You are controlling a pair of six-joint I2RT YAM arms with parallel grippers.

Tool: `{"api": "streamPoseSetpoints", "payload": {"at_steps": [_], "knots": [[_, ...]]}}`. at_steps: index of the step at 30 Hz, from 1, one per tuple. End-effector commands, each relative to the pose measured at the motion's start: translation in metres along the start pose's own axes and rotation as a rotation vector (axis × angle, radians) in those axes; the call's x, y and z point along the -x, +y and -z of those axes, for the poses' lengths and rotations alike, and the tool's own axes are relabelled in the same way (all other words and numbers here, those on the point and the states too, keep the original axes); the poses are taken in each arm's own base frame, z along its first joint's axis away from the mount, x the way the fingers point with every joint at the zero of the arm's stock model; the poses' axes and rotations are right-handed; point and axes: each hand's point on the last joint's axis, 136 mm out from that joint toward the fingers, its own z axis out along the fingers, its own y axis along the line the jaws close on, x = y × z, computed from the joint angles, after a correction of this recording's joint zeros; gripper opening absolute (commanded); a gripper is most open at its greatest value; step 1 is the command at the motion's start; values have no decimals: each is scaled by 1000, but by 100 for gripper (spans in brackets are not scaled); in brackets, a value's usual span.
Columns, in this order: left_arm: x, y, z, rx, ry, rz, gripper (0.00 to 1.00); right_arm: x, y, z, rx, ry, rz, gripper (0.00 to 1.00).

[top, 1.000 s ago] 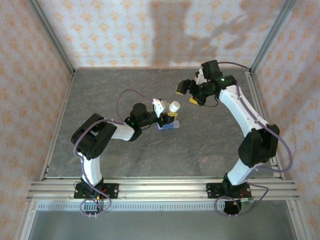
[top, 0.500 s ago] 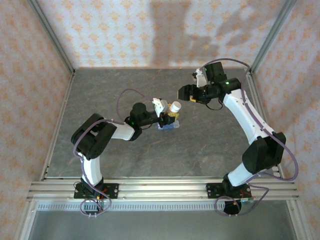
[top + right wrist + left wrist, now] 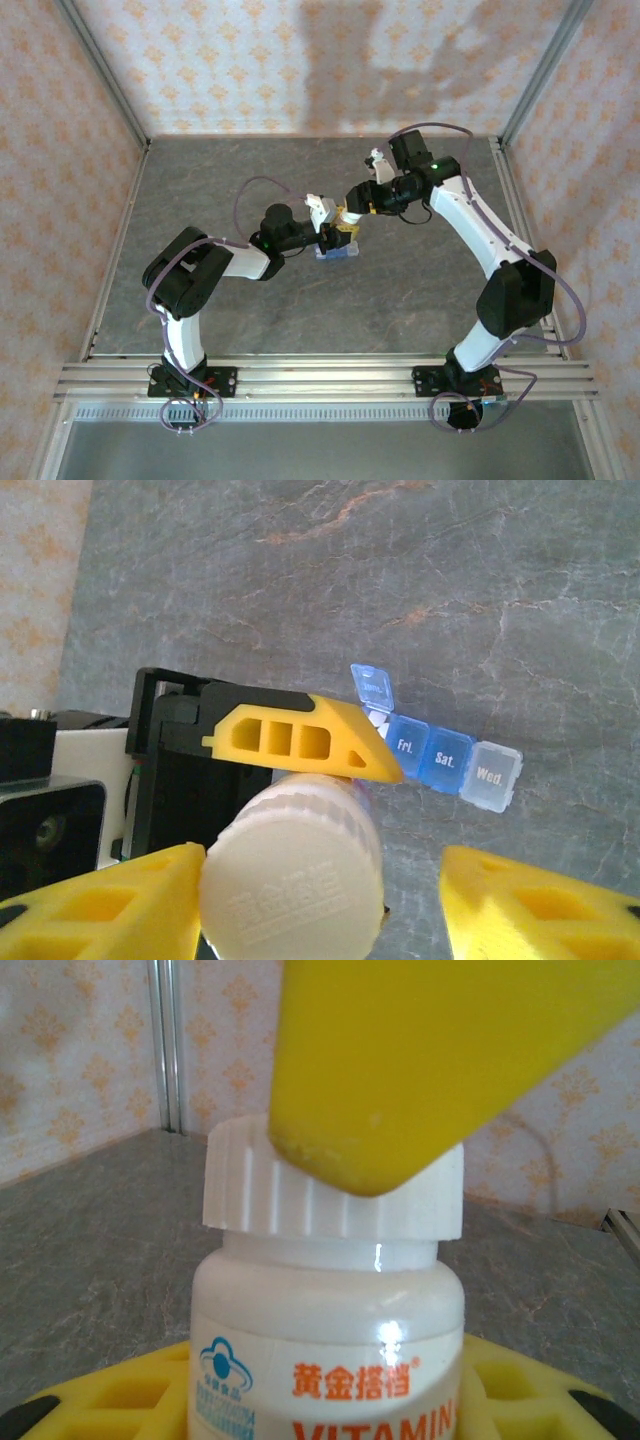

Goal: Sort the pills into containers

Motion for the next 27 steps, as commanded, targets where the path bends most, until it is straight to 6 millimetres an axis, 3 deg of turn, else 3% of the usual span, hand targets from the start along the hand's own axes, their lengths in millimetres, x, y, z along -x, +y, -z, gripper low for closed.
{"api": "streamPoseSetpoints", "payload": {"at_steps": [1,8,15,19,23,27], "knots": [[32,-6,0,-31,-77,-52,0,5,4,1,11,-4,6,53],[34,-3,0,-12,-79,-61,0,0,7,-13,46,9,-84,44],[27,17,5,158,-10,-171,0,-5,-11,-34,-121,-90,-401,44],[24,25,7,225,14,-211,0,8,-7,-38,-83,-182,-514,45],[20,27,7,232,8,-200,0,24,-4,-23,-86,-242,-522,57],[21,27,7,234,-19,-183,0,37,-11,8,-62,-309,-525,71]]}}
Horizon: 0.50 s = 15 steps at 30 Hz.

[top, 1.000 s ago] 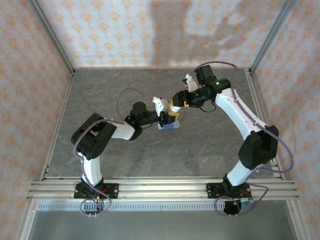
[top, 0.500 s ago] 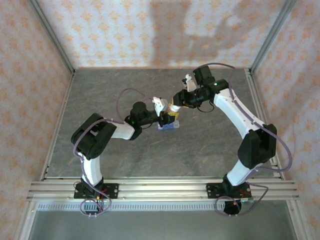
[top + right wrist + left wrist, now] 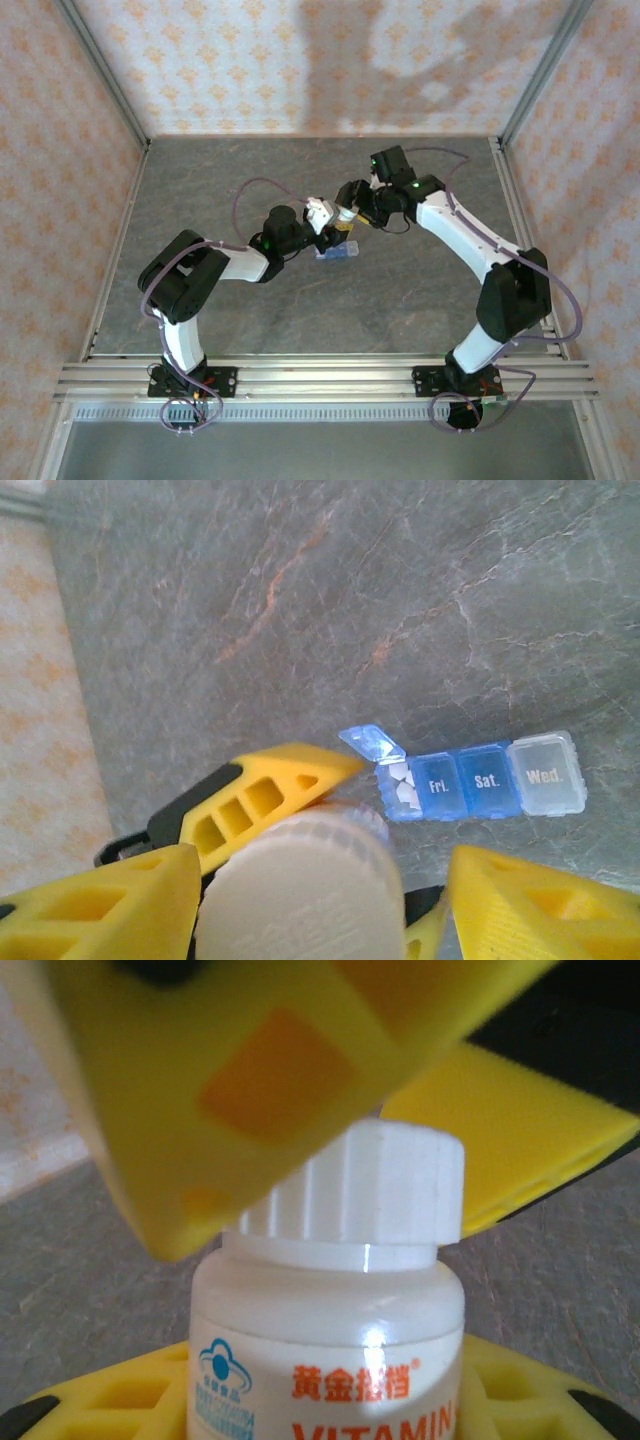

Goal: Sort the pills into containers

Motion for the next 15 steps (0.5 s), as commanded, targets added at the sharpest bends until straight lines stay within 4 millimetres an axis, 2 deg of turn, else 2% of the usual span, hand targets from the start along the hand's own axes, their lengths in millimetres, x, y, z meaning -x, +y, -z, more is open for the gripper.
{"api": "streamPoseSetpoints", "payload": {"at_steps": [1,4,7,11,15], "knots": [[38,2,4,27,-124,-49,0,31,14,46,77,-135,-21,73],[40,-3,4,-3,-134,-40,0,37,13,68,112,-164,7,75],[44,-7,5,-28,-149,-35,0,38,8,78,113,-163,62,75],[48,-15,6,-81,-156,-19,0,40,4,81,94,-157,162,76],[55,-26,7,-160,-166,12,0,33,9,79,108,-104,300,76]]}}
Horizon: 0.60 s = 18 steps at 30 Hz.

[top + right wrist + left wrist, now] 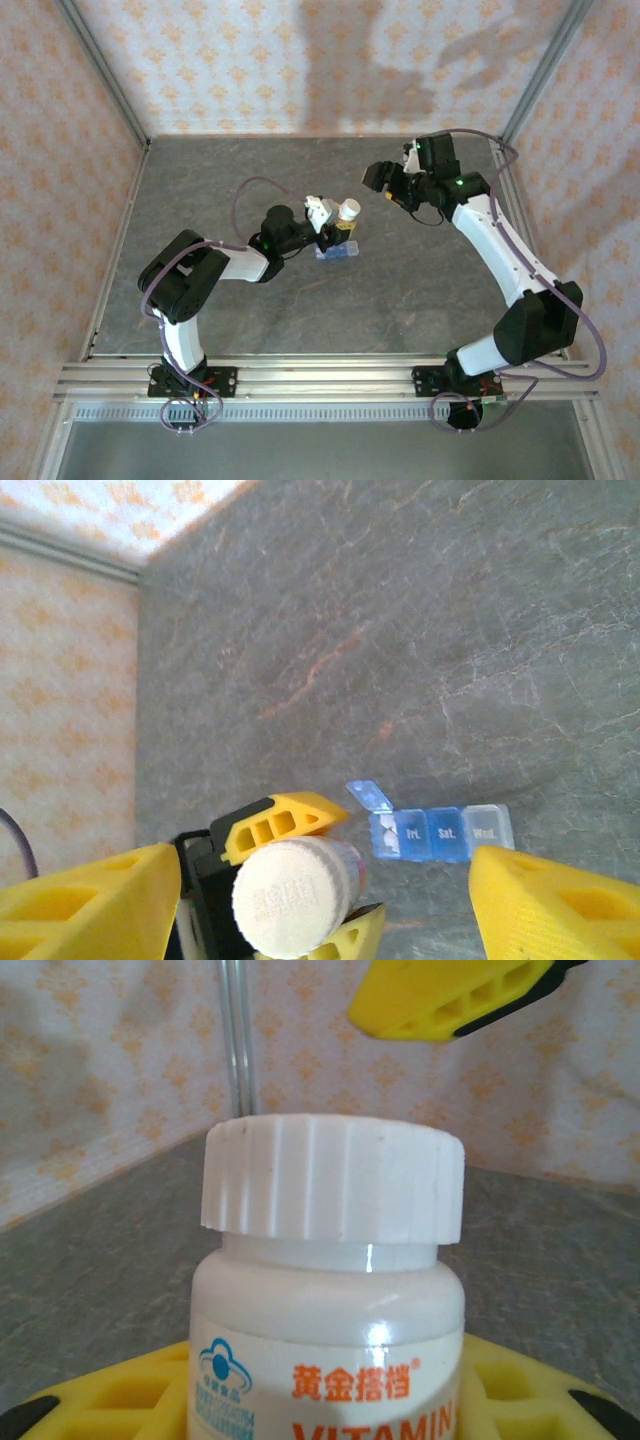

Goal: Sort the pills into containers

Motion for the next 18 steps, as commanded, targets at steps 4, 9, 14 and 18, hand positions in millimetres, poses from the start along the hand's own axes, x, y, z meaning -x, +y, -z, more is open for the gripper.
{"api": "streamPoseSetpoints", "payload": {"at_steps": [4,9,14,18], "knots": [[43,-19,1,-136,-113,32,0,-13,16,8,70,89,255,75],[41,-23,-2,-185,-105,76,0,-22,16,12,44,123,330,75],[41,-22,-2,-190,-106,88,0,-28,14,8,24,142,348,74],[40,-21,-2,-195,-105,92,0,-33,17,1,25,170,362,73]]}}
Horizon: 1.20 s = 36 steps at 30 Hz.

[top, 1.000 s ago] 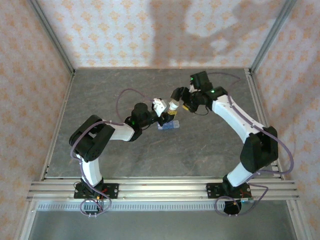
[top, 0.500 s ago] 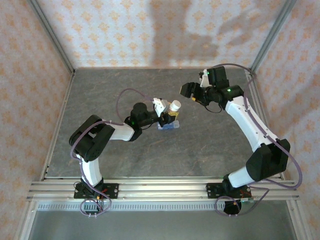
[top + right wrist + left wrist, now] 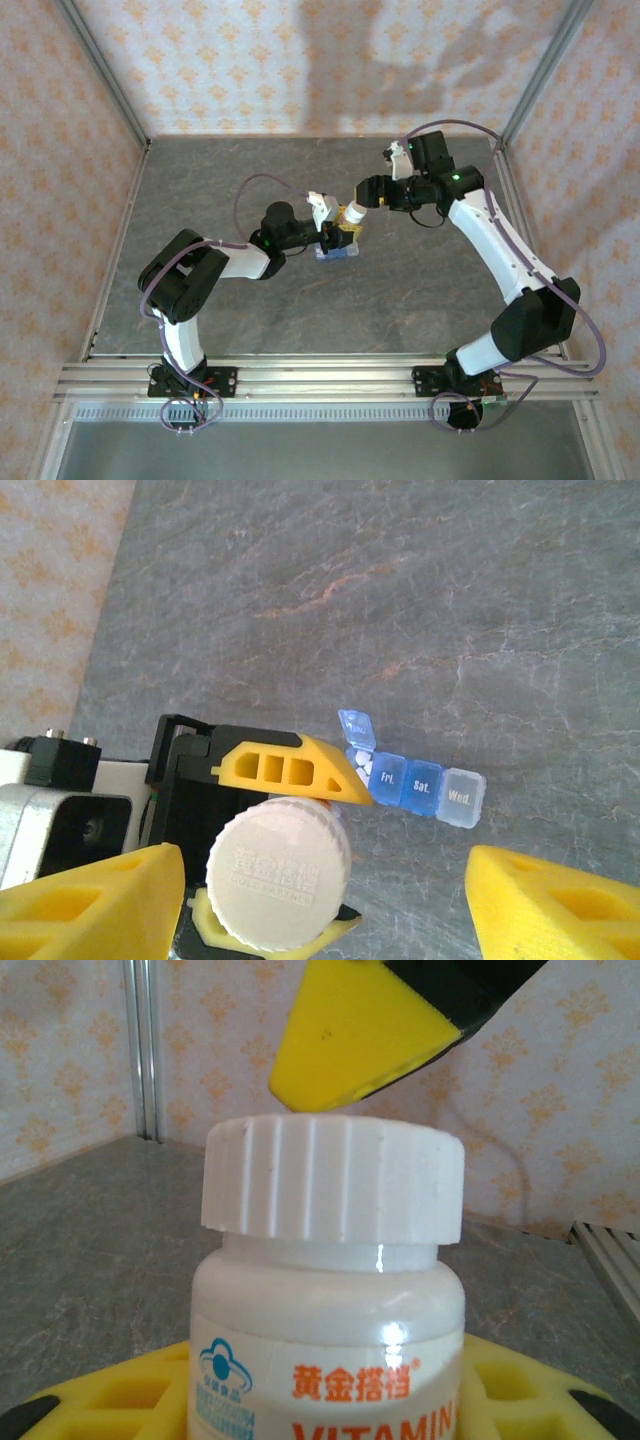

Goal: Sort the pills into containers

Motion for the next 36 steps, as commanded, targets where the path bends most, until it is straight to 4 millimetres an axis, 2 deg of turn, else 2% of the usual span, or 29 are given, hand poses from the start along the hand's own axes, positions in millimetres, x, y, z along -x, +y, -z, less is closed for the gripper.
{"api": "streamPoseSetpoints", "payload": {"at_steps": [1,8,14,22,29,36], "knots": [[22,1,-1,-31,-63,-36,0,-1,4,-4,-9,26,44,73],[23,1,-3,-38,-65,-32,0,-1,5,-14,-14,48,50,71],[23,1,-2,-38,-66,-31,0,1,8,-20,12,60,35,63],[25,1,-3,-40,-67,-29,0,-5,15,-22,42,74,37,63],[27,1,-3,-39,-73,-30,0,-10,11,-30,37,84,6,54],[27,1,-3,-39,-73,-31,0,-6,7,-43,33,33,-126,38]]}}
